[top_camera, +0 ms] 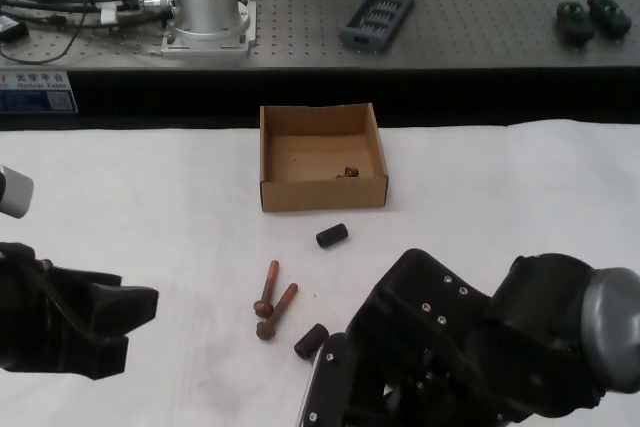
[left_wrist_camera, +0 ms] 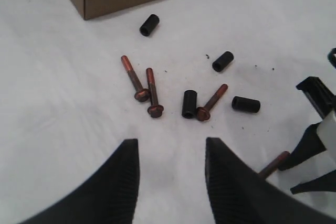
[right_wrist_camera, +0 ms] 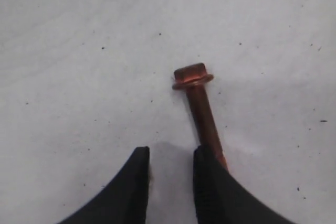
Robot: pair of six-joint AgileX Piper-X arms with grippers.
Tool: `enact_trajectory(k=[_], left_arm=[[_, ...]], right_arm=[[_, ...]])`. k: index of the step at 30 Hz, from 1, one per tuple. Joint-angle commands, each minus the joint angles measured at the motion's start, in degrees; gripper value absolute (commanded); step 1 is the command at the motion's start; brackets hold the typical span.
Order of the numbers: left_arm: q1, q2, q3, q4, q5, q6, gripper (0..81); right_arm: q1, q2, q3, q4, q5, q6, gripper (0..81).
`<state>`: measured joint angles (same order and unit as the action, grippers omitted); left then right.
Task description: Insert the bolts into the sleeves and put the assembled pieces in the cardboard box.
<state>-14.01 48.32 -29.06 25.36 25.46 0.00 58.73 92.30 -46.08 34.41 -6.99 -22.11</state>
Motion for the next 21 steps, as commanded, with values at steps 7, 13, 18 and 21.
enact_trajectory(k=[7, 13, 18, 21], left_arm=[[0.1, -0.2, -0.1, -1.3, 3.6, 0.4, 30.2], [0.1, -0.2, -0.1, -1.5, 3.6, 0.4, 30.2], [0.1, -0.2, -0.1, -1.4, 4.8, 0.4, 30.2], [0.1, -0.2, -0.1, -1.4, 5.3, 0.4, 30.2]], right_arm=[[0.1, 0.5, -3.0, 2.2, 0.0, -9.2, 22.3], [0.1, 2.6, -4.4, 2.2, 0.0, -11.8, 22.3], [0.1, 4.7, -5.2, 3.1, 0.0, -12.2, 22.3], [0.1, 5.4, -5.5, 3.1, 0.3, -12.2, 22.3]])
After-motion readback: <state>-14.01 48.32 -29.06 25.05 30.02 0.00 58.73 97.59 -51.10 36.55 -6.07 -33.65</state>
